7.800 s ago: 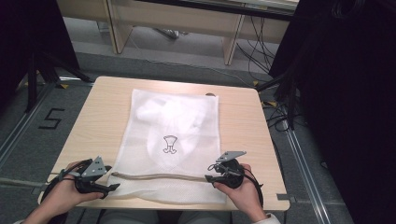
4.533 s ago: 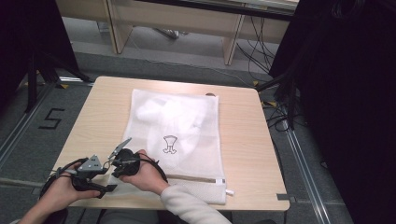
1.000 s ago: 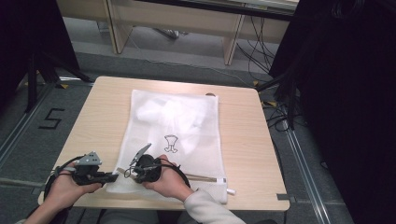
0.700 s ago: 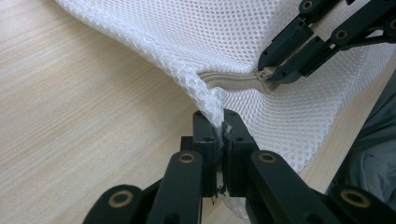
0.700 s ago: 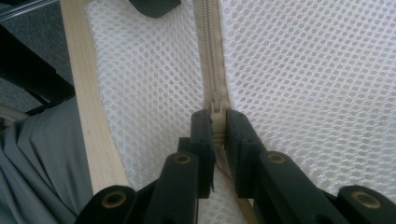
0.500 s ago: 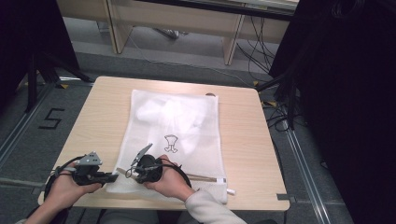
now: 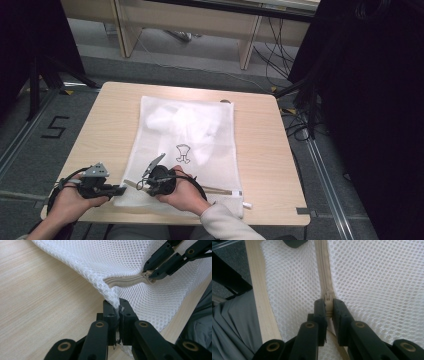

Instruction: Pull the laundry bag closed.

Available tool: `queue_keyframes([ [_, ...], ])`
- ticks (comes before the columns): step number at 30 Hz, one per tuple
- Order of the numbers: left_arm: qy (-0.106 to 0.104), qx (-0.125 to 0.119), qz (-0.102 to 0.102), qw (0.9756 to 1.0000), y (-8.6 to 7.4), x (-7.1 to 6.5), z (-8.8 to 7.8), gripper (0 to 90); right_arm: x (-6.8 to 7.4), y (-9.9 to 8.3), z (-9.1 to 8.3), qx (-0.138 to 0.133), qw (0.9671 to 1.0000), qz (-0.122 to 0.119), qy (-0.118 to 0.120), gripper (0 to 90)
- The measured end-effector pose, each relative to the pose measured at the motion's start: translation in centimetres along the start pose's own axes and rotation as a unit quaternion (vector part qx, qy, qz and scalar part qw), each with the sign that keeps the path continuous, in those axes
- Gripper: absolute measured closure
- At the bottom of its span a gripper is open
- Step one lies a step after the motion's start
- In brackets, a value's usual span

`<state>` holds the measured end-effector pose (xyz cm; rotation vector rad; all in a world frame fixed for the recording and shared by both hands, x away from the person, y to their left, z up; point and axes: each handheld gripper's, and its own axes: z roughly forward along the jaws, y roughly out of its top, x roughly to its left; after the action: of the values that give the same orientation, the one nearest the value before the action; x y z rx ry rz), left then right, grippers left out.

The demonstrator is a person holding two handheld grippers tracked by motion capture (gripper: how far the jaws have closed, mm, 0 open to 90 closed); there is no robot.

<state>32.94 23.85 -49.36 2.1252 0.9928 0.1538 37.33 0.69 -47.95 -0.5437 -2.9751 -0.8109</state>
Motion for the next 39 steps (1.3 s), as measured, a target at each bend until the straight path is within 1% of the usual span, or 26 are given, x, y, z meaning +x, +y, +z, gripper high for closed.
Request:
queue_keyframes([
  [1, 0.001, 0.0, -0.001, 1.0, 0.0, 0.0, 0.0, 84.9, 0.0, 0.0, 0.0, -0.001, 1.0, -0.002, 0.0, 82.4],
  [2, 0.0, -0.008, -0.01, 0.9999, 0.0, -0.1, 0.1, 84.9, -0.1, 0.0, -0.1, -0.001, 1.0, -0.001, -0.002, 82.5],
  [3, 0.001, 0.001, -0.003, 1.0, 0.0, 0.0, 0.0, 84.9, -0.2, -0.1, -0.2, -0.002, 1.0, -0.004, 0.004, 82.5],
  [4, -0.002, 0.01, 0.001, 0.9999, 0.0, 0.1, -0.1, 84.9, -0.2, -0.2, -0.2, -0.001, 1.0, 0.001, 0.0, 82.5],
  [5, -0.002, 0.01, 0.001, 0.9999, 0.0, 0.1, -0.1, 84.8, -0.2, -0.2, -0.3, -0.001, 1.0, 0.001, -0.001, 82.5],
  [6, -0.002, 0.0, -0.005, 1.0, 0.0, 0.1, 0.0, 84.8, -0.4, -0.3, -0.4, -0.003, 1.0, -0.004, 0.002, 82.5],
  [7, -0.003, 0.007, -0.004, 1.0, 0.0, 0.1, 0.0, 84.8, -0.4, -0.3, -0.4, -0.003, 1.0, -0.001, 0.0, 82.5],
  [8, -0.003, 0.007, -0.004, 1.0, 0.0, 0.1, 0.0, 84.8, -0.3, -0.3, -0.4, -0.003, 1.0, 0.002, -0.002, 82.4],
  [9, 0.002, 0.0, -0.004, 1.0, 0.0, 0.0, 0.1, 84.8, -0.3, -0.4, -0.5, -0.002, 1.0, 0.004, -0.002, 82.5],
  [10, 0.001, -0.003, -0.005, 1.0, -0.1, 0.0, 0.1, 84.7, -0.3, -0.4, -0.5, 0.0, 1.0, 0.005, -0.003, 82.5],
  [11, 0.001, 0.001, -0.002, 1.0, 0.0, 0.1, 0.1, 84.8, -0.3, -0.4, -0.6, -0.001, 1.0, 0.005, -0.002, 82.5],
  [12, 0.002, 0.01, -0.001, 0.9999, 0.0, 0.1, -0.1, 84.8, -0.4, -0.4, -0.6, -0.002, 1.0, 0.0, -0.001, 82.5],
  [13, 0.002, 0.01, -0.001, 0.9999, 0.0, 0.1, -0.1, 84.7, -0.4, -0.4, -0.6, -0.002, 1.0, -0.002, -0.003, 82.4],
  [14, 0.0, 0.002, -0.003, 1.0, 0.0, 0.1, 0.1, 84.7, -0.4, -0.4, -0.6, -0.001, 1.0, -0.003, -0.002, 82.5],
  [15, -0.001, -0.001, -0.004, 1.0, -0.1, 0.1, 0.1, 84.7, -0.4, -0.4, -0.6, -0.001, 1.0, -0.002, 0.0, 82.5],
  [23, 0.0, 0.002, 0.0, 1.0, 0.0, 0.1, 0.1, 84.6, -0.4, -0.5, -0.8, -0.002, 1.0, -0.003, -0.004, 82.5],
  [24, 0.002, 0.003, -0.008, 1.0, 0.0, -0.1, 0.1, 84.6, -0.4, -0.5, -0.8, -0.002, 1.0, -0.002, -0.005, 82.5],
  [25, -0.001, 0.01, 0.003, 0.9999, 0.0, 0.1, 0.0, 84.6, -0.4, -0.5, -0.9, 0.001, 1.0, 0.002, -0.007, 82.5],
  [26, 0.0, -0.001, 0.0, 1.0, -0.1, 0.1, 0.1, 84.6, -0.4, -0.5, -1.0, 0.0, 1.0, 0.002, -0.003, 82.5],
  [29, 0.002, 0.0, 0.001, 1.0, -0.1, 0.1, 0.1, 84.6, -0.4, -0.6, -1.1, 0.001, 1.0, 0.004, -0.006, 82.5],
  [30, 0.003, 0.002, 0.002, 1.0, 0.0, 0.1, 0.1, 84.6, -0.5, -0.6, -1.1, -0.001, 1.0, -0.001, -0.006, 82.5],
  [31, 0.002, 0.002, -0.007, 1.0, -0.1, 0.1, 0.1, 84.6, -0.5, -0.6, -1.1, 0.0, 1.0, 0.0, -0.008, 82.4],
  [34, 0.002, 0.006, -0.006, 1.0, -0.1, 0.1, 0.1, 84.6, -0.5, -0.7, -1.2, 0.001, 1.0, 0.002, -0.007, 82.5],
  [37, 0.003, 0.001, 0.0, 1.0, -0.1, 0.1, 0.1, 84.5, -0.6, -0.8, -1.3, 0.001, 1.0, 0.001, -0.009, 82.5],
  [38, 0.003, 0.001, -0.006, 1.0, -0.1, 0.1, 0.1, 84.6, -0.6, -0.8, -1.3, 0.001, 0.9999, 0.001, -0.01, 82.4],
  [39, 0.002, 0.003, -0.006, 1.0, -0.1, 0.1, 0.1, 84.6, -0.6, -0.8, -1.4, 0.002, 1.0, 0.0, -0.008, 82.5],
])
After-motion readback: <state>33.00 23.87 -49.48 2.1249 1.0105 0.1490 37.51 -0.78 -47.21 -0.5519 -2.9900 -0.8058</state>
